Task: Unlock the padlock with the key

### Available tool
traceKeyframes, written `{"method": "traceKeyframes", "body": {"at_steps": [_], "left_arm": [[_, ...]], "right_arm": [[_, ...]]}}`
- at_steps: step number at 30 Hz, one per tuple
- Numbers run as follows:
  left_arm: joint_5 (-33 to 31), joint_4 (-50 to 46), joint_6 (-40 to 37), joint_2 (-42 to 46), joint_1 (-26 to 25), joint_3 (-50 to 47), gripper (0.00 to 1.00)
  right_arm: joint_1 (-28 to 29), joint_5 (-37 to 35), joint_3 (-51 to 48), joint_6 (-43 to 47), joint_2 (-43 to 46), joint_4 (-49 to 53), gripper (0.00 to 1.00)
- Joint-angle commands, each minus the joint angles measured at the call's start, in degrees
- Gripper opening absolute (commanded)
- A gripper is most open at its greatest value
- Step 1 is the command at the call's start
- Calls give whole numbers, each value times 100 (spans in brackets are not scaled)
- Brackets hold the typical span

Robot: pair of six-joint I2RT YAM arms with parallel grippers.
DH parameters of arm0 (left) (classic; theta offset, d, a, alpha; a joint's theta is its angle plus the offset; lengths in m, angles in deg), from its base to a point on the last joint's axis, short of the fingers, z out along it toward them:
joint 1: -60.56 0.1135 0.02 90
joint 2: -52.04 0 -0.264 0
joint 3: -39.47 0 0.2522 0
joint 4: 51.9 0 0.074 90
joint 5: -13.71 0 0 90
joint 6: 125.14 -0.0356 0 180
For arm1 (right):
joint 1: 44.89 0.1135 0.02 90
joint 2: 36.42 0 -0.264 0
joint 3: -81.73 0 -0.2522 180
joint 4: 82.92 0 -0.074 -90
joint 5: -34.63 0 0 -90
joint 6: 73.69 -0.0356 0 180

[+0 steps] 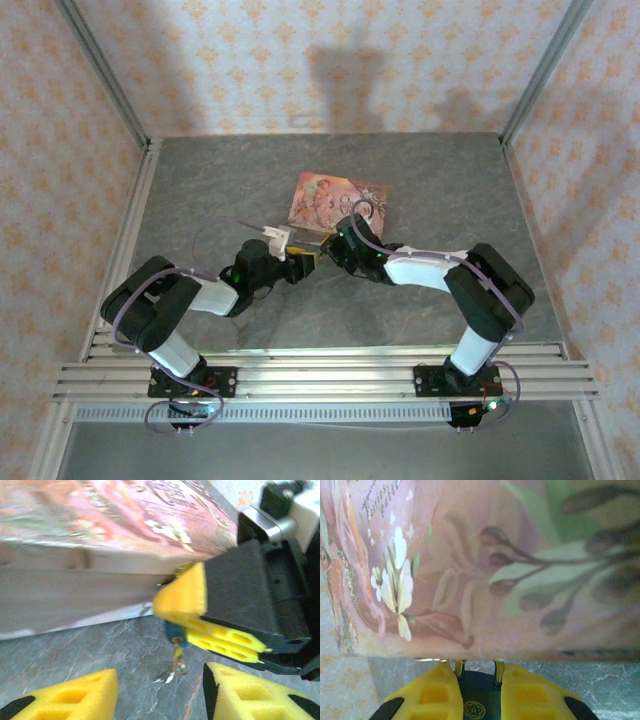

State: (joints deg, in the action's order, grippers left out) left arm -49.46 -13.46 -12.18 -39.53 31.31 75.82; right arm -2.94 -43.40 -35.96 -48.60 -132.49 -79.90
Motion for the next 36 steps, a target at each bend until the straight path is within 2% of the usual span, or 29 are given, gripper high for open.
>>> {"method": "traceKeyframes", "body": {"at_steps": [1,6,10,13,18,24,28,34,36], "left_arm": [[508,445,1129,142,195,-88,49],[951,1152,2023,-251,246,-48,46],[1019,1797,2506,-712,238,26,45],[985,1889,2549,-861,185,52,41],[907,1689,2416,-928,40,131,40],[904,1878,2441,-1285,28,254,36],[890,1929,2441,-1402,30,298,30],[894,1962,2372,-1426,30,307,0],[910,1931,2313,-1394,33,316,0]], "right_arm": [[28,393,-187,-550,18,178,0],[28,432,-179,-540,10,170,0],[32,447,-182,-554,10,150,0],[32,460,-154,-558,-8,140,0],[32,499,-90,-556,-69,142,0],[27,517,-68,-560,-96,133,0],[32,522,-70,-573,-124,125,0],[28,539,-90,-598,-166,78,0],[32,569,-91,-602,-191,55,0]]}}
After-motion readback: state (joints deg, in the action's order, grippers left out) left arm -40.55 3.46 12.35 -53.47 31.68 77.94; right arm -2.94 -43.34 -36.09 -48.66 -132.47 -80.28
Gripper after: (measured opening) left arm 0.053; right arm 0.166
